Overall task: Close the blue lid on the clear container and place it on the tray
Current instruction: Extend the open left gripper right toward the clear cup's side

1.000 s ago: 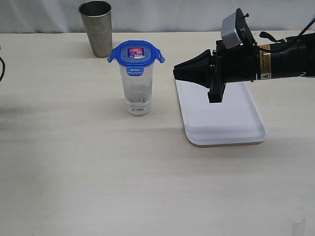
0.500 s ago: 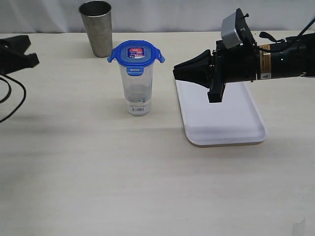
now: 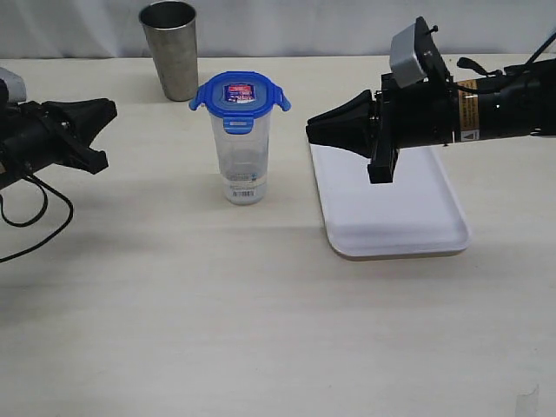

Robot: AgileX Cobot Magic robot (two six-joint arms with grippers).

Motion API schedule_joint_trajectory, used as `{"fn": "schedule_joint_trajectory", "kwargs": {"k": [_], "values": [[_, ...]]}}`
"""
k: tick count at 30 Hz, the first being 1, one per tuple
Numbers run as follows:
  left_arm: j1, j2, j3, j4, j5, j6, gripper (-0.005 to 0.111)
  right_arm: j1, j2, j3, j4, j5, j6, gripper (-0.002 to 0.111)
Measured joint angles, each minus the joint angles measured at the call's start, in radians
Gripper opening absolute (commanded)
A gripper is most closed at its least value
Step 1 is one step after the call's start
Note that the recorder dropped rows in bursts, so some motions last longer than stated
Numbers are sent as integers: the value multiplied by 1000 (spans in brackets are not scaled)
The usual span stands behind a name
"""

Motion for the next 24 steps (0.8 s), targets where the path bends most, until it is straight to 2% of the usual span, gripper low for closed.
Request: {"fn": "schedule_joint_trajectory", "kwargs": {"k": [3, 5, 7, 8, 15, 24], "values": [[0, 0, -17, 15, 42, 11, 57, 0, 0, 0, 0, 0, 0, 4], [0, 0, -24, 15, 66, 13, 83, 0, 0, 0, 0, 0, 0, 4], [0, 7, -29, 15, 75, 18, 99, 0, 0, 0, -2, 0, 0, 4], [0, 12, -33, 19, 77, 20, 104, 0, 0, 0, -2, 0, 0, 4], [-16, 85, -66, 42, 72, 32, 105, 0, 0, 0, -2, 0, 0, 4], [-119, 193, -141, 46, 101, 66, 105, 0, 0, 0, -2, 0, 0, 4]]}}
